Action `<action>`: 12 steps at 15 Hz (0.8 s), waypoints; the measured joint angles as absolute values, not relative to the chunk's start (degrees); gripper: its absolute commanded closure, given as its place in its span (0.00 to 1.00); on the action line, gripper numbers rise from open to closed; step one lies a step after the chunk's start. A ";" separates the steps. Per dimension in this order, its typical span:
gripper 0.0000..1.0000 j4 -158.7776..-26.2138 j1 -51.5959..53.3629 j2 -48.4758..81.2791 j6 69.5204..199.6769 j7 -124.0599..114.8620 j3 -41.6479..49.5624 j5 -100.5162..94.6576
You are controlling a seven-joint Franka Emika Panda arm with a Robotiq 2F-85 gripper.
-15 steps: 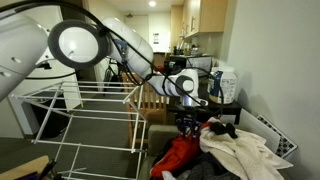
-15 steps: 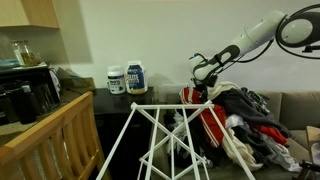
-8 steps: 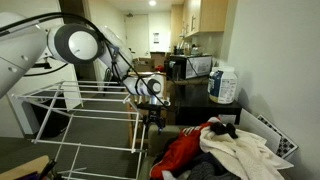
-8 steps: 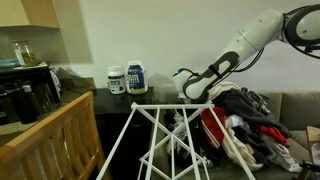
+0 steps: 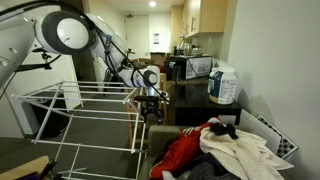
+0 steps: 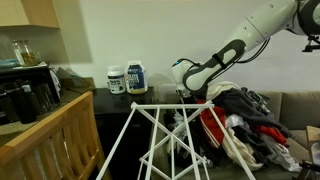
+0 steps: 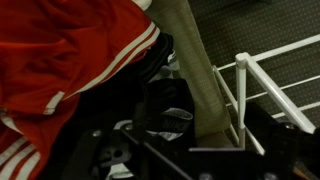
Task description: Put the red short on the cloth hanger
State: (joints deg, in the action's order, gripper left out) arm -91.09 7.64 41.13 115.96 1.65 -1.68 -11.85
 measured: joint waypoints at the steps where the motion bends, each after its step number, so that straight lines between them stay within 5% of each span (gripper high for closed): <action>1: 0.00 -91.09 6.72 40.32 115.97 1.65 -1.35 -11.81; 12: 0.00 -93.89 -2.06 34.03 116.57 1.65 1.61 -8.45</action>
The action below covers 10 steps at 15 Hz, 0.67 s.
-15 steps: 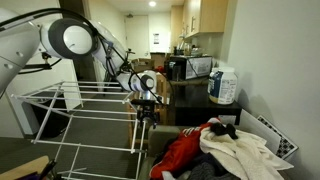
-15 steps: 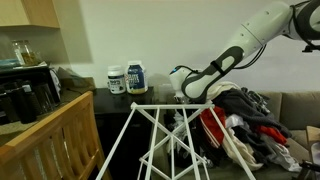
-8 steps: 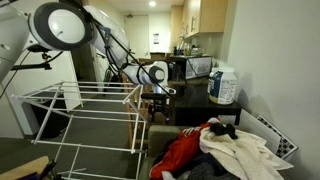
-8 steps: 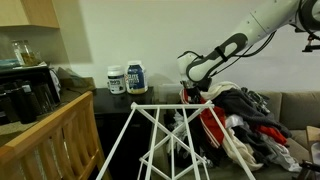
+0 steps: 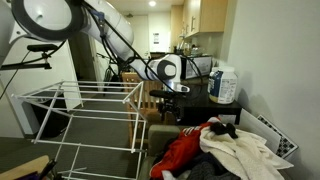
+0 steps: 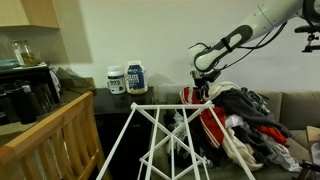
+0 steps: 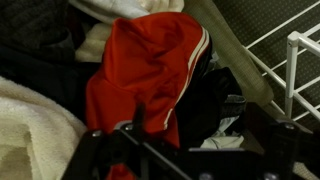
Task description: Put the red short on the cloth hanger
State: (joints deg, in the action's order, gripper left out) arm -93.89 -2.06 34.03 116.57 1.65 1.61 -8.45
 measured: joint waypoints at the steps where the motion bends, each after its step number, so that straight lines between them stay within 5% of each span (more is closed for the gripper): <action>1: 0.00 -95.13 -2.52 33.09 117.00 1.65 1.85 -8.26; 10: 0.00 -107.50 -4.36 26.13 121.23 1.65 3.65 -7.73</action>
